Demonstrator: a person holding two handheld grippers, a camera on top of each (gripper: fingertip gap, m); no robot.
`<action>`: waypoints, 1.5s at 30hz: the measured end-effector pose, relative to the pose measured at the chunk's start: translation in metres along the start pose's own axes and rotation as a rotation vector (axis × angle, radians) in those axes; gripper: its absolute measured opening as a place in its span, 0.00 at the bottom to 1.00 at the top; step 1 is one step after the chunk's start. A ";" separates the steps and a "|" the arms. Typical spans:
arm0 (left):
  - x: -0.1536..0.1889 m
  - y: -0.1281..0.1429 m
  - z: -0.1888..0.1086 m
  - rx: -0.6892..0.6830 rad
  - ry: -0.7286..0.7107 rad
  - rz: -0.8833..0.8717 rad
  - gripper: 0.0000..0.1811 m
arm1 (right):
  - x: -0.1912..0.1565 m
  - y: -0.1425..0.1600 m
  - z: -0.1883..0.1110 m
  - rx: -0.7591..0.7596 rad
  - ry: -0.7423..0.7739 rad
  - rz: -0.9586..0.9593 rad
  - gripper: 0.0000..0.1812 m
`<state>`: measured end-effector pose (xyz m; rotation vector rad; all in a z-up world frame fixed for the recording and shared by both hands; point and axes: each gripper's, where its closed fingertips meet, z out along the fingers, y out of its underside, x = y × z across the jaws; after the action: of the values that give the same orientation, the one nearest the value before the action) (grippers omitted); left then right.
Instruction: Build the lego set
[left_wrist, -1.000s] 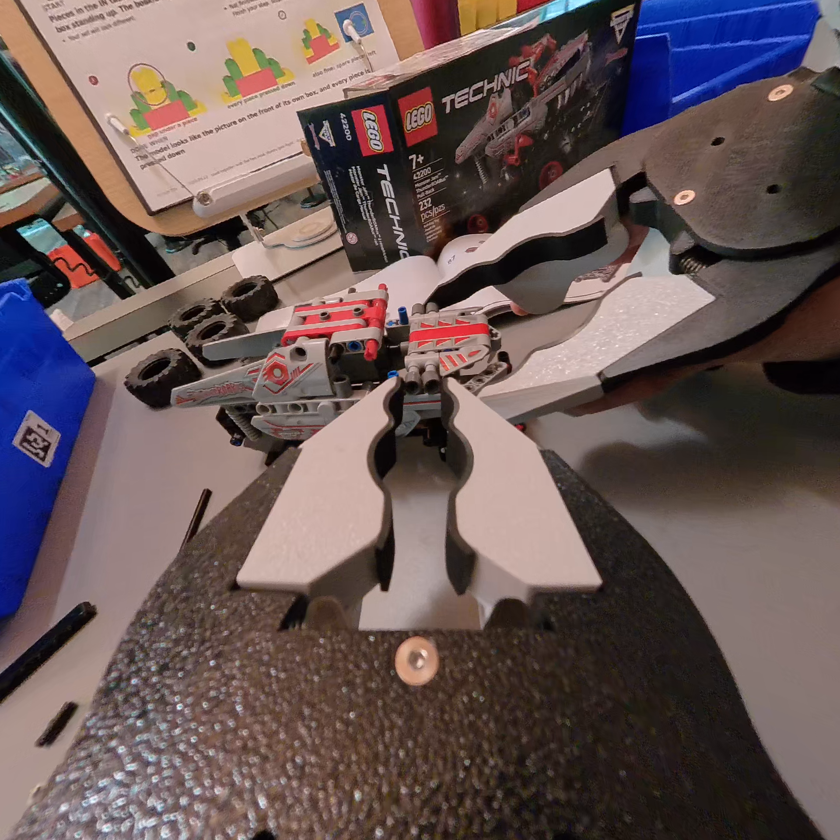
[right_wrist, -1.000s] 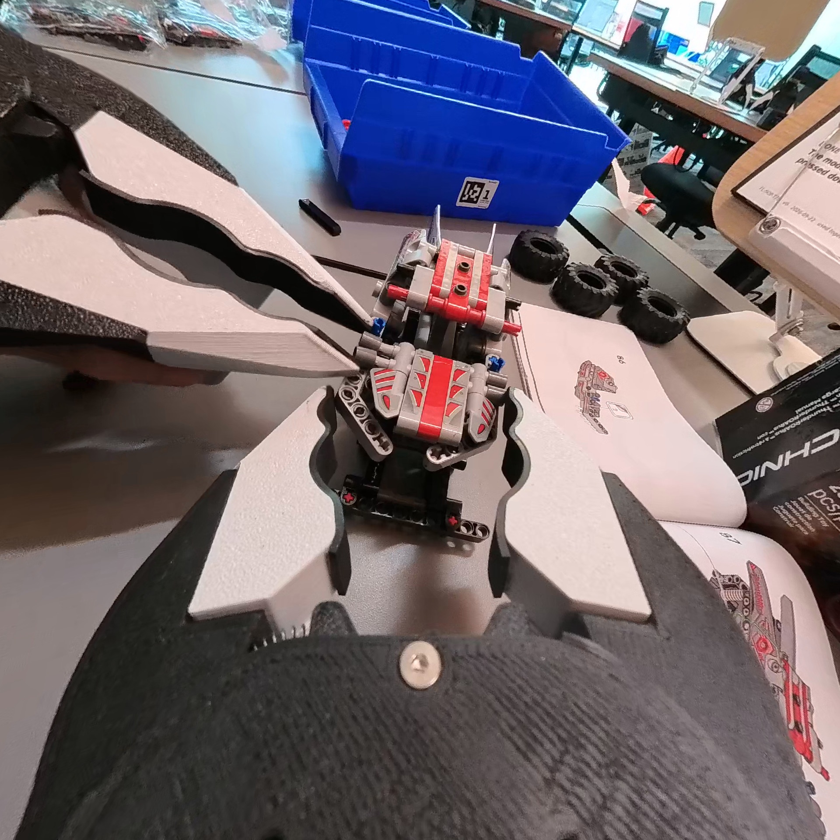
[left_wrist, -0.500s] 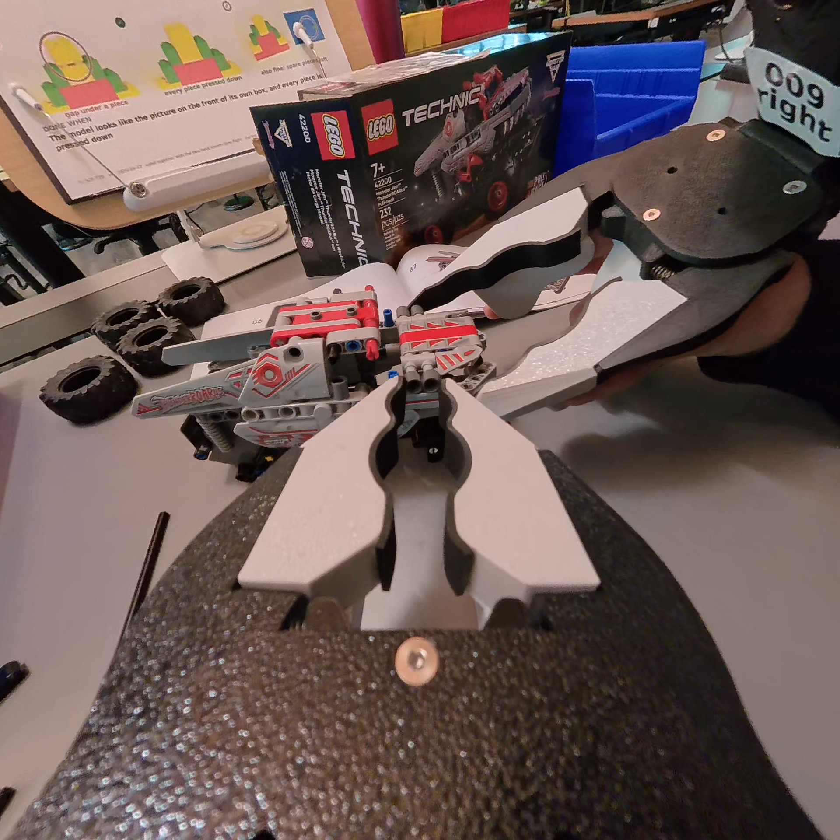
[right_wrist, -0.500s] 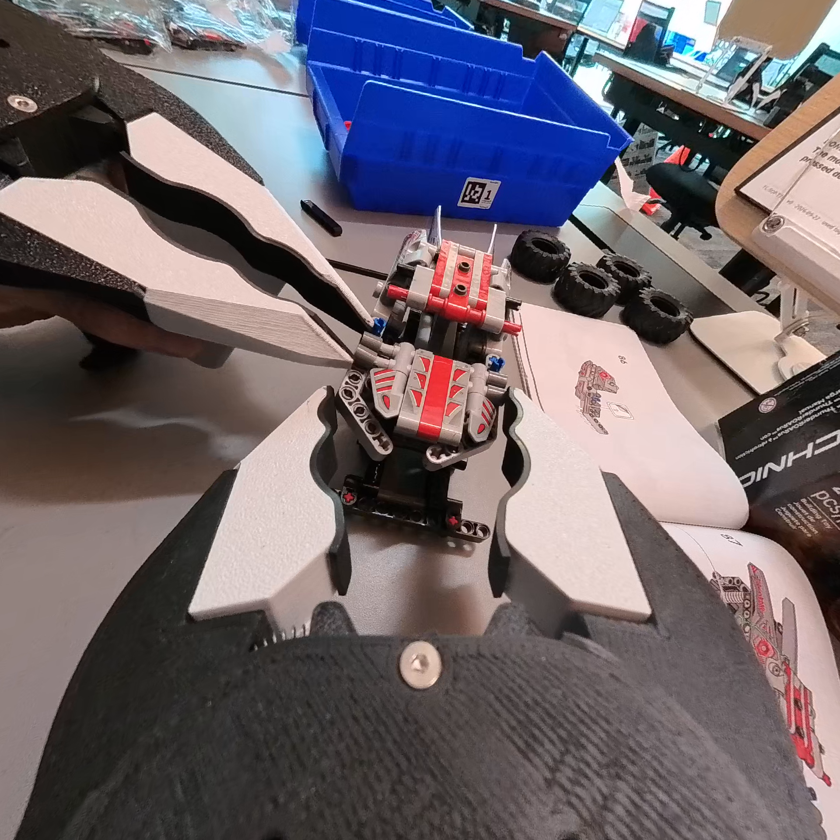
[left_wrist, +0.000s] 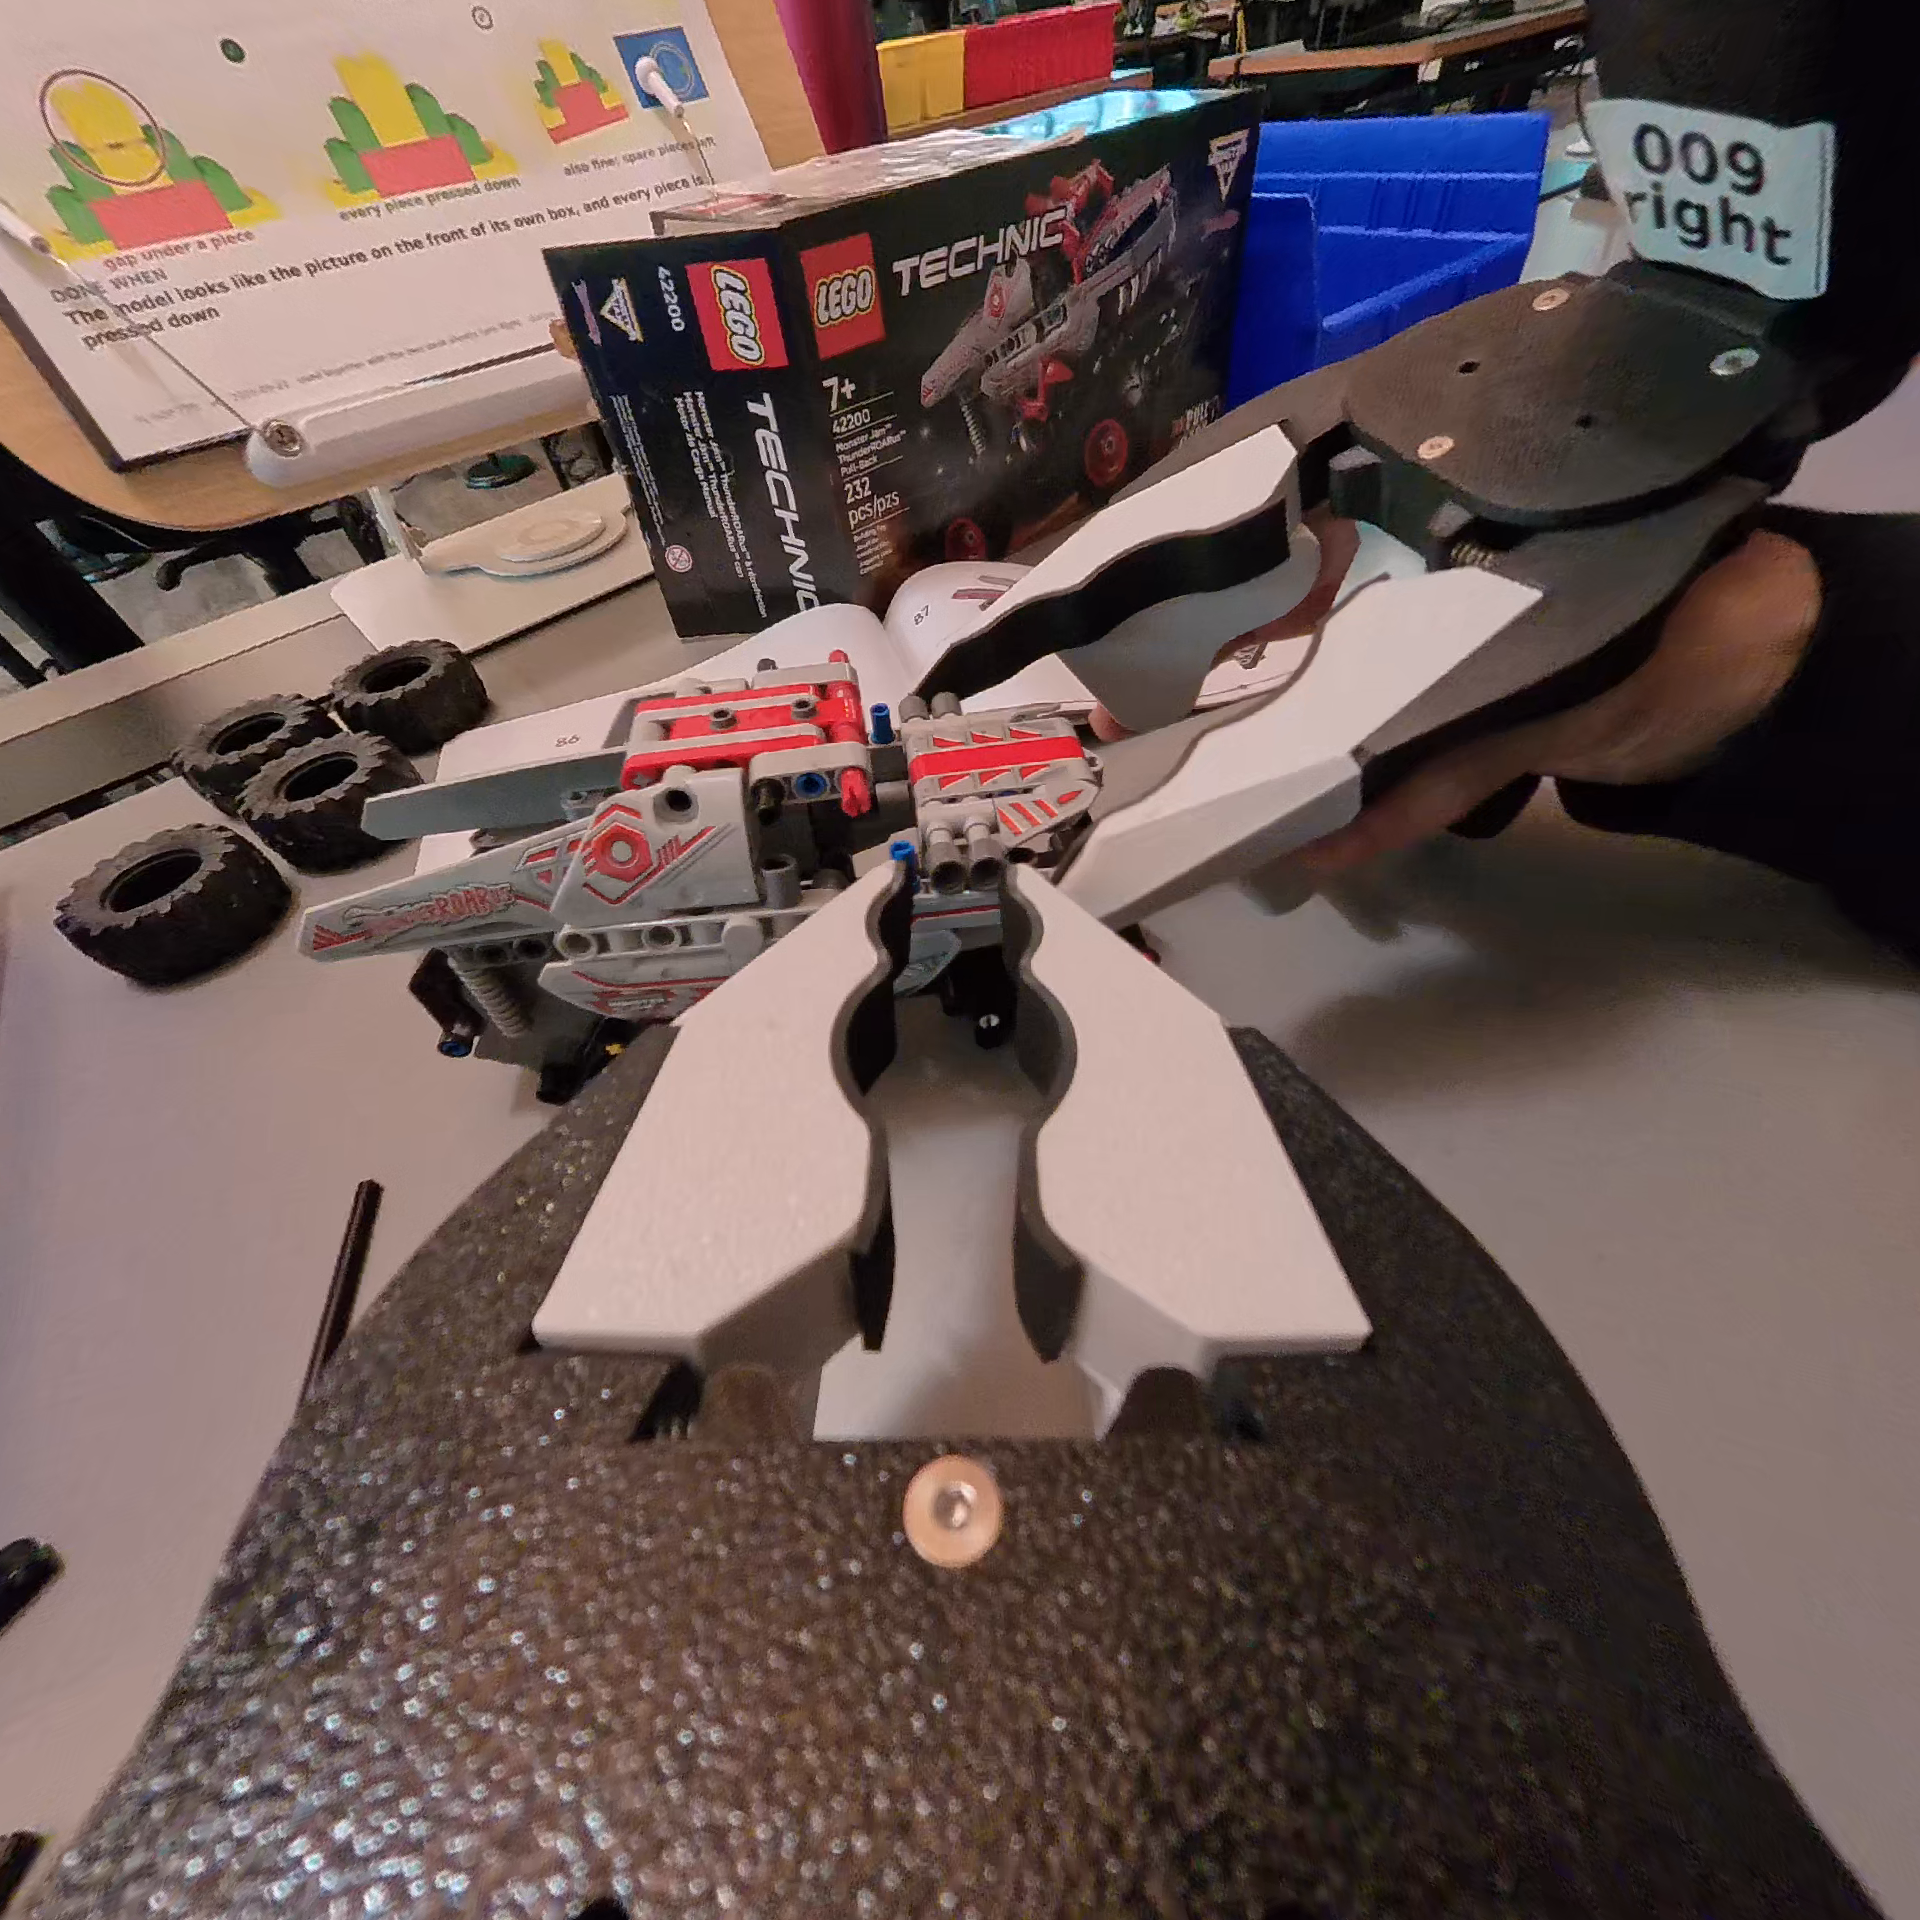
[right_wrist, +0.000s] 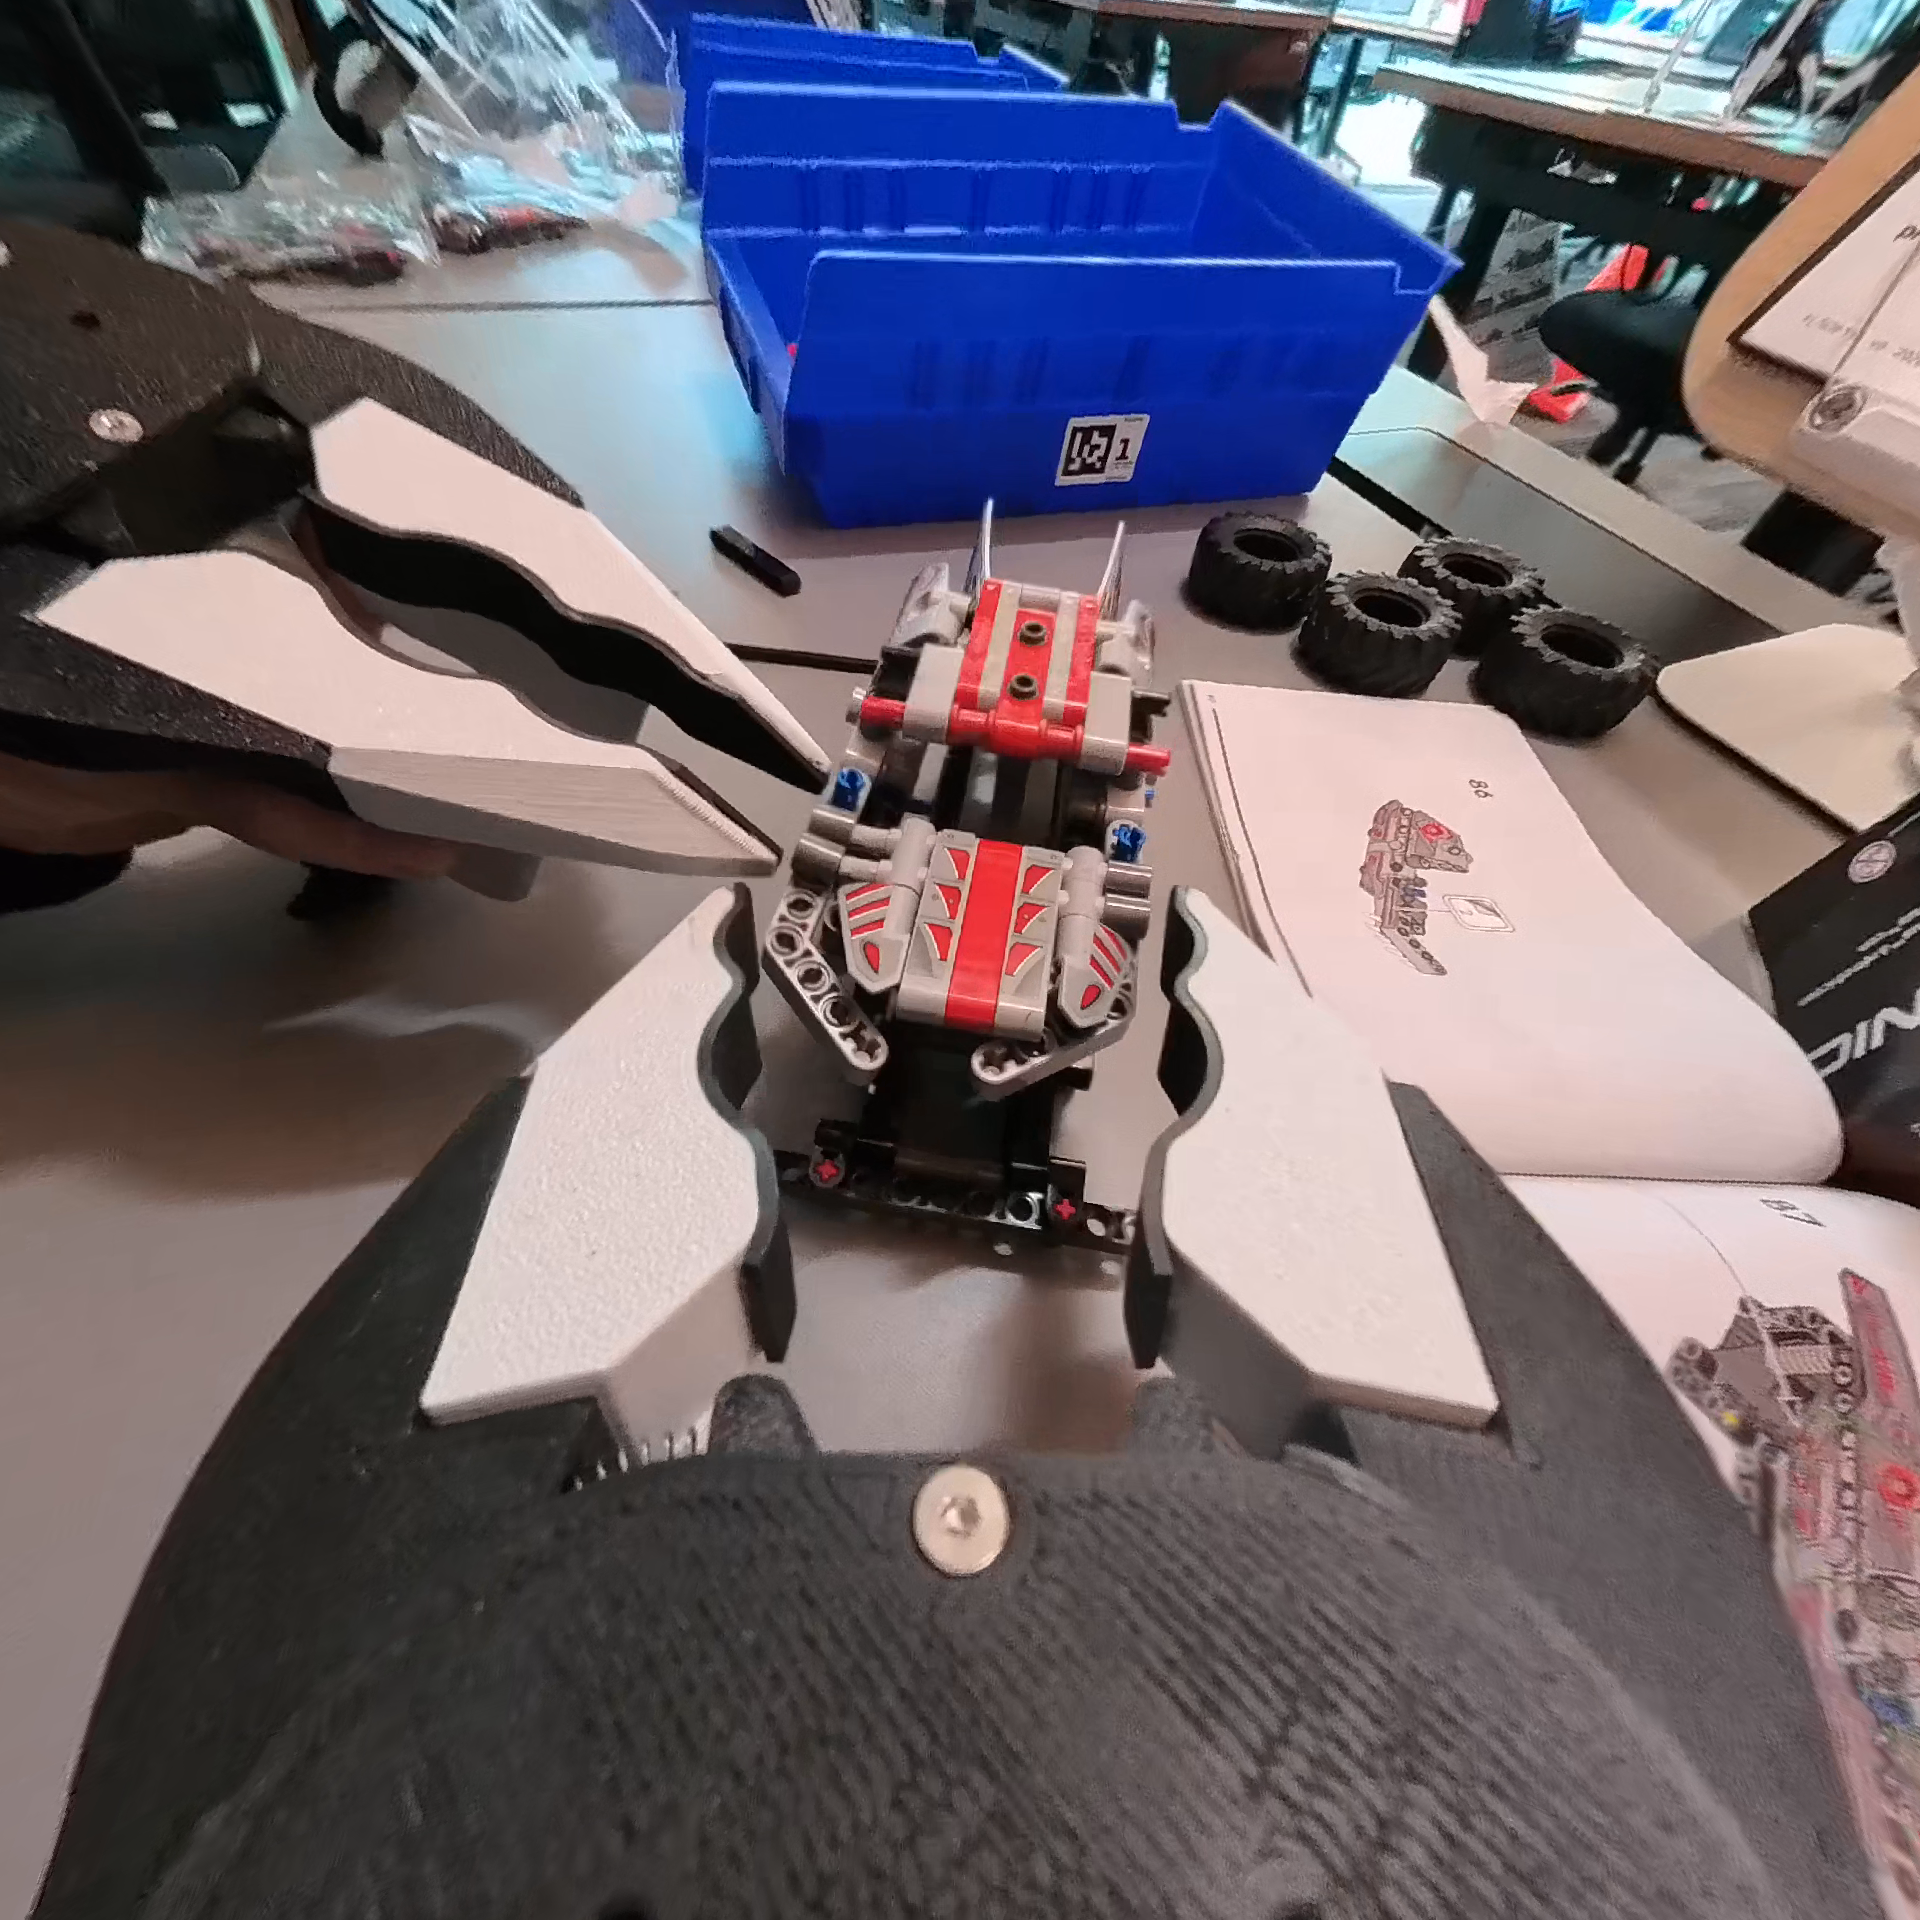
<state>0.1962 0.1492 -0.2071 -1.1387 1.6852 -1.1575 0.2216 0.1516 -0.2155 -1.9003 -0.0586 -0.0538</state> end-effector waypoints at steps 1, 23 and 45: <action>-0.001 0.000 -0.001 -0.001 0.001 -0.002 0.07 | -0.001 -0.001 0.000 0.004 -0.014 0.025 0.42; -0.006 0.002 0.006 -0.018 0.100 -0.020 0.00 | 0.005 -0.002 0.002 0.016 0.023 0.137 0.37; -0.003 -0.001 0.002 0.019 0.087 0.226 0.03 | -0.005 -0.033 -0.045 0.039 0.016 -0.609 0.37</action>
<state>0.1996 0.1511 -0.2066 -0.8705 1.8134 -1.0902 0.2142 0.1195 -0.1703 -1.7818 -0.6200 -0.4756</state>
